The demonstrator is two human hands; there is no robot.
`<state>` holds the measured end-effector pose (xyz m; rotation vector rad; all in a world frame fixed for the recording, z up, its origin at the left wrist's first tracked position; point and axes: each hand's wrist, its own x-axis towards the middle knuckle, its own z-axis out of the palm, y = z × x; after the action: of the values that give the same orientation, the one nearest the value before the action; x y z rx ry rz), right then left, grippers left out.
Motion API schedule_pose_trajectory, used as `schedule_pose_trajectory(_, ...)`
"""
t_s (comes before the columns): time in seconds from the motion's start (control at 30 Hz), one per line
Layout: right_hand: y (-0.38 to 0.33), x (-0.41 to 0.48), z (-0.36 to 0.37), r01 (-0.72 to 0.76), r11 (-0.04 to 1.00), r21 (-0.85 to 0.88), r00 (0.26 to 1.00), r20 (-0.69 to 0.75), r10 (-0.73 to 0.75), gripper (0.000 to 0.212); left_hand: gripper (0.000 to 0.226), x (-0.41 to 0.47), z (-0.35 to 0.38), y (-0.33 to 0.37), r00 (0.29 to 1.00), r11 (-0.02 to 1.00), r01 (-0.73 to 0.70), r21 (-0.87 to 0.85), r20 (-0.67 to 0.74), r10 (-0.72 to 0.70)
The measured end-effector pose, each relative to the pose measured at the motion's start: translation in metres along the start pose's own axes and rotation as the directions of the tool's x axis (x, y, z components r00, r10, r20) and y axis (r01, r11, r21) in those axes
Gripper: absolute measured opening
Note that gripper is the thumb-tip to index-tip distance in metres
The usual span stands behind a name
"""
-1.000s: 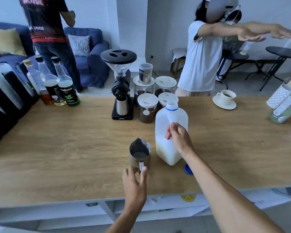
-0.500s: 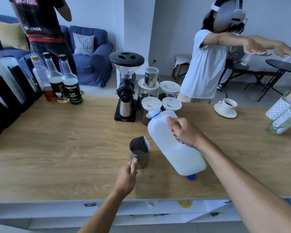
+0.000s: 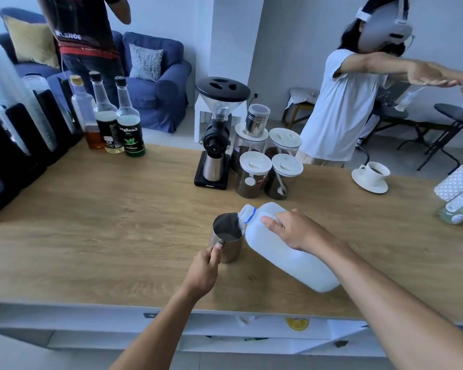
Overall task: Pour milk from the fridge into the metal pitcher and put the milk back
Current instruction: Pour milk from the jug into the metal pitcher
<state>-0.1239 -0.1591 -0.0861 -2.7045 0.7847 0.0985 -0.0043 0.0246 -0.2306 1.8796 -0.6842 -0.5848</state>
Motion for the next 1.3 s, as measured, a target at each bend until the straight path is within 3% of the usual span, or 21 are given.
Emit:
schedule_pose_trajectory(0.33, -0.008, 0.008, 0.008, -0.005, 0.984, -0.181, 0.995, 0.095, 0.022, 0.060, 0.050, -0.003, -0.003, -0.002, 0.999, 0.999, -0.039, -0.028, 0.006, 0.039)
schedule_pose_trajectory(1.3, -0.030, 0.019, -0.002, 0.060, 0.939, -0.337, 0.975, 0.221, 0.017, 0.061, 0.047, -0.006, -0.005, 0.003, 0.999, 0.998, -0.026, -0.054, 0.016, 0.027)
